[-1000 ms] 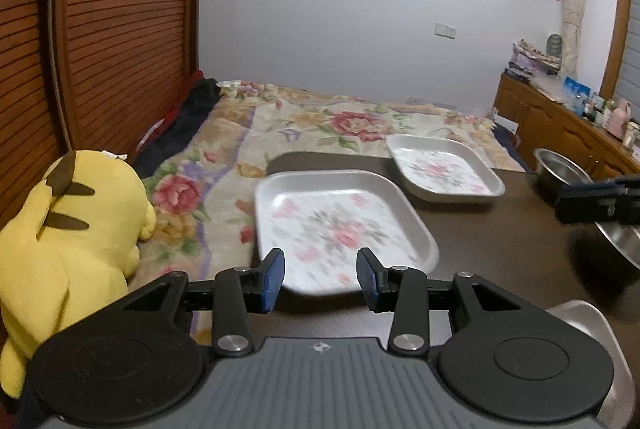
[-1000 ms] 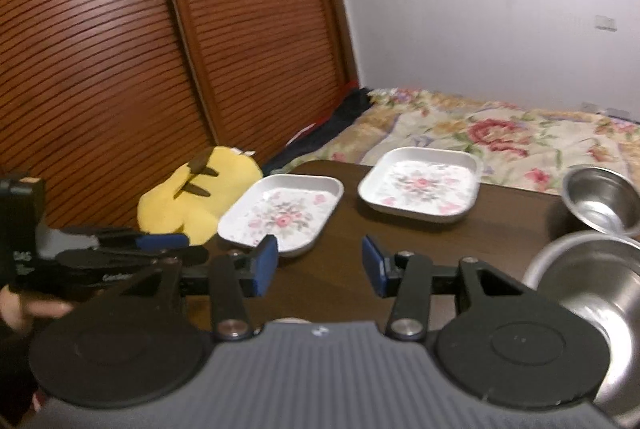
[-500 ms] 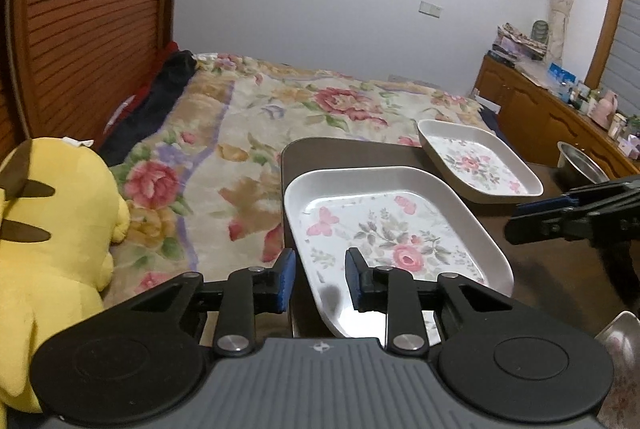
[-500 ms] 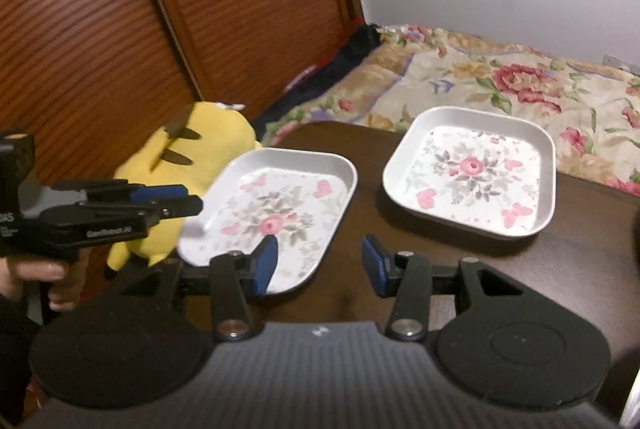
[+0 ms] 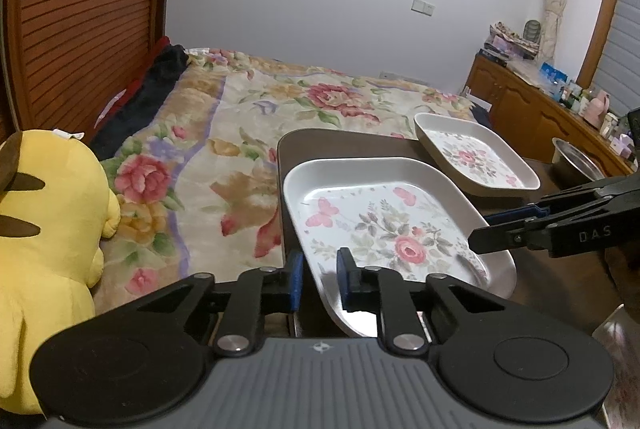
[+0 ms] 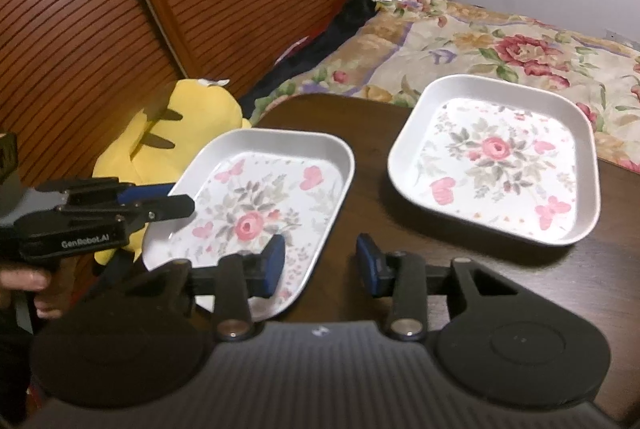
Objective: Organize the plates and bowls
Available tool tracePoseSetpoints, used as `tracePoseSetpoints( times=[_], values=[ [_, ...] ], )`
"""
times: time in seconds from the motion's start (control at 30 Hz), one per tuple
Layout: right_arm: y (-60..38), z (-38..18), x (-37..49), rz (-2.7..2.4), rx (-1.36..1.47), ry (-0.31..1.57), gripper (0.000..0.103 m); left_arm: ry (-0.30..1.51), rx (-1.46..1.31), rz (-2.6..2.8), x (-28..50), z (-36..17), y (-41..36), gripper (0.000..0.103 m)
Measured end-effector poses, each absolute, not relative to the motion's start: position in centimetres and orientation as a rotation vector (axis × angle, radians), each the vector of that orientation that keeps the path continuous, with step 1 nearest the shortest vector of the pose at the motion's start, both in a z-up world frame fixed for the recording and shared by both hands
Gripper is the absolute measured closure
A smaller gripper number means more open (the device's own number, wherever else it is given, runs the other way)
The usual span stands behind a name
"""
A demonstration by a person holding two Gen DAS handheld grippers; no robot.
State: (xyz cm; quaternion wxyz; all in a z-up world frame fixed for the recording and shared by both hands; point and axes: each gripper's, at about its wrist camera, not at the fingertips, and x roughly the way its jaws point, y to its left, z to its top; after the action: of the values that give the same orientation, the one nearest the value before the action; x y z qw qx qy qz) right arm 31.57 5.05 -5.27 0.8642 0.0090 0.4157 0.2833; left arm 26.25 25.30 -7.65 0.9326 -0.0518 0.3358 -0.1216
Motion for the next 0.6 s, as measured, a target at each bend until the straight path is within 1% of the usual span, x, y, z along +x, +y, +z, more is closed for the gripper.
tracePoseSetpoints(
  times=[0.07,0.2,0.27,0.37,0.4,0.43,0.53,0.6],
  values=[
    [5.2,-5.5,31.6,0.592,0.014,0.876,0.066,0.688,-0.108,-0.243,26.3,-7.7,25.4,0.087],
    [5.2,-5.5,31.7,0.589,0.009,0.874,0.068,0.693,-0.107,-0.233,26.3,-7.8,25.3,0.089],
    [5.3,-5.5,31.7,0.594,0.010,0.872,0.073,0.702,-0.111,-0.235,26.3,-8.0,25.3,0.090],
    [5.5,-5.7,31.8,0.595,0.006,0.876,0.076,0.704,-0.125,-0.228,26.0,-8.0,25.3,0.091],
    [5.5,-5.8,31.8,0.597,0.007,0.876,0.079,0.707,-0.130,-0.221,25.9,-7.9,25.2,0.091],
    [5.5,-5.9,31.9,0.601,0.006,0.879,0.084,0.710,-0.127,-0.215,25.7,-7.8,25.1,0.091],
    [5.5,-5.9,31.6,0.610,0.019,0.882,0.085,0.706,-0.113,-0.207,25.0,-7.2,24.6,0.091],
    [5.4,-5.9,31.4,0.608,0.012,0.879,0.089,0.701,-0.109,-0.206,24.6,-6.8,24.3,0.091]
  ],
)
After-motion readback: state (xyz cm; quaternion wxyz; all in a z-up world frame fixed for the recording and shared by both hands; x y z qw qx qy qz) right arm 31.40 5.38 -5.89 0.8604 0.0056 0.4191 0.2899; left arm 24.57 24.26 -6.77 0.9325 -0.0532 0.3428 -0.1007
